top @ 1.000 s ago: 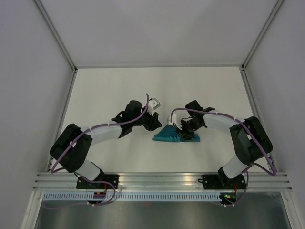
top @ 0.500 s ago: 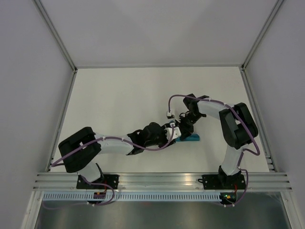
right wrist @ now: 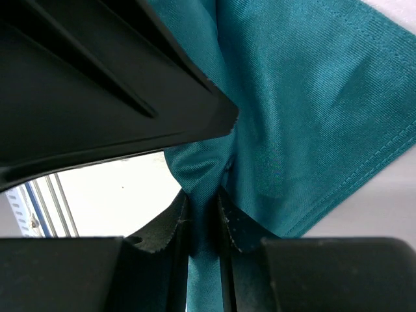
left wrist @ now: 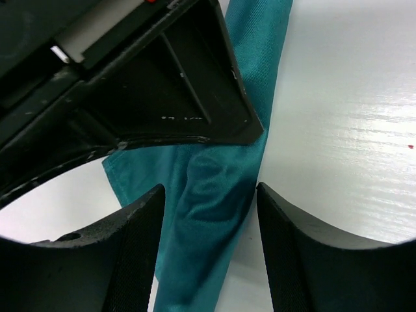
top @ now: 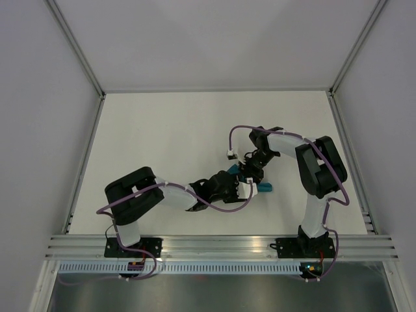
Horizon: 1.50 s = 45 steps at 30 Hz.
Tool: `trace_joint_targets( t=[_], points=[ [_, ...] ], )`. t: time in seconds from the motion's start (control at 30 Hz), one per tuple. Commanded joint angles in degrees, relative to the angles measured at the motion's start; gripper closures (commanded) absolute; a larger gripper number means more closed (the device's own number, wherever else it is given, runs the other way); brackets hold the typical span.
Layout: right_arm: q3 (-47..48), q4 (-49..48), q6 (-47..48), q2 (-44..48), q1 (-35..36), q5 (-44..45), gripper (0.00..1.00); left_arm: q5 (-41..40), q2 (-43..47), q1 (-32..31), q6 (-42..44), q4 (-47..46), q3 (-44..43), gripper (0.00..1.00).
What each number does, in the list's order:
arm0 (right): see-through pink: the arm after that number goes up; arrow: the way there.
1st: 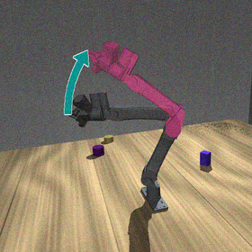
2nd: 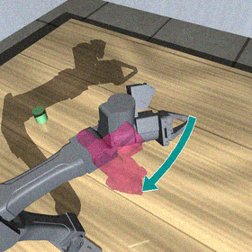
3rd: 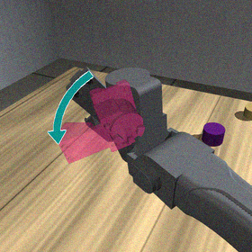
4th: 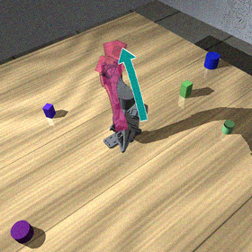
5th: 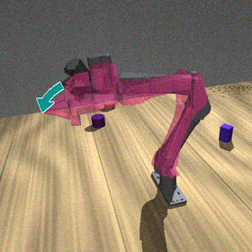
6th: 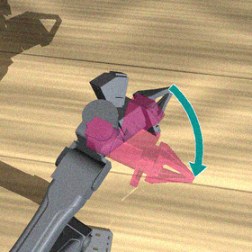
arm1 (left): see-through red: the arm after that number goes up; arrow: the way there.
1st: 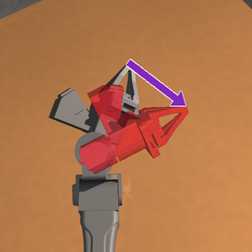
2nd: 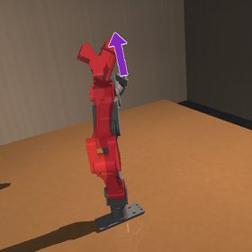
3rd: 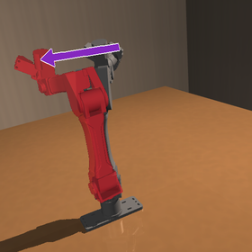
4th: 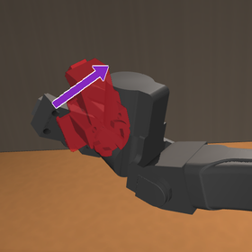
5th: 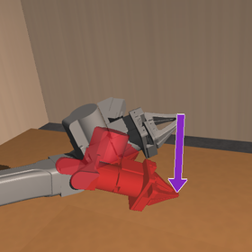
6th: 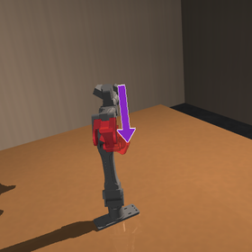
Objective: Fold the napkin, place the utensils inside, and roll it up
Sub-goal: Roll the napkin with the utensil
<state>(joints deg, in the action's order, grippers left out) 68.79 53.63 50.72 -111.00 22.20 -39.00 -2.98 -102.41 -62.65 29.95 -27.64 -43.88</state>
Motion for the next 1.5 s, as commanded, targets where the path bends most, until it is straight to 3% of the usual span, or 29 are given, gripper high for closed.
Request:
trace_joint_targets(
  t=[0.0, 0.17, 0.37, 0.4, 0.5, 0.63, 0.7, 0.9, 1.47],
  points=[
    [-1.6, -4.5, 1.7, -4.4, 0.5, 5.4, 0.85, -0.8, -2.5, -0.3, 3.4, -2.9, -2.2, 0.36],
    [-1.6, -4.2, 1.9, -4.5, 0.5, 5.3, 0.85, 0.0, -3.8, -0.2, 1.5, -2.0, -1.7, 0.40],
    [-1.4, -4.1, 1.8, -4.7, 0.5, 5.2, 0.85, 2.5, -4.7, 0.0, -2.0, 1.6, -1.7, 0.64],
    [-1.4, -4.1, 1.8, -4.5, 0.5, 5.2, 0.84, 2.7, -4.9, 0.1, -2.5, 1.9, -1.7, 0.74],
    [-1.4, -4.1, 1.8, -4.2, 0.5, 5.0, 0.81, 2.7, -5.5, 0.2, -4.7, 3.2, -1.6, 0.89],
    [-1.4, -4.1, 1.5, -3.7, 0.5, 4.5, 0.70, 6.1, -5.8, 0.6, -7.8, 4.7, -1.7, 0.98],
    [-1.4, -4.4, 1.2, -3.0, 0.5, 4.4, 0.61, 7.5, -5.8, 1.0, -10.0, 5.4, -1.7, 0.98],
    [-1.2, -5.0, -1.4, 0.6, 0.2, 3.3, 0.49, 12.1, -6.9, 2.3, -14.2, 8.4, -3.1, 0.98],
    [-5.6, -13.5, -7.7, 17.1, -8.0, -1.2, 0.43, 30.2, -10.0, 8.2, -20.5, 20.2, -8.0, 0.98]
  ],
)
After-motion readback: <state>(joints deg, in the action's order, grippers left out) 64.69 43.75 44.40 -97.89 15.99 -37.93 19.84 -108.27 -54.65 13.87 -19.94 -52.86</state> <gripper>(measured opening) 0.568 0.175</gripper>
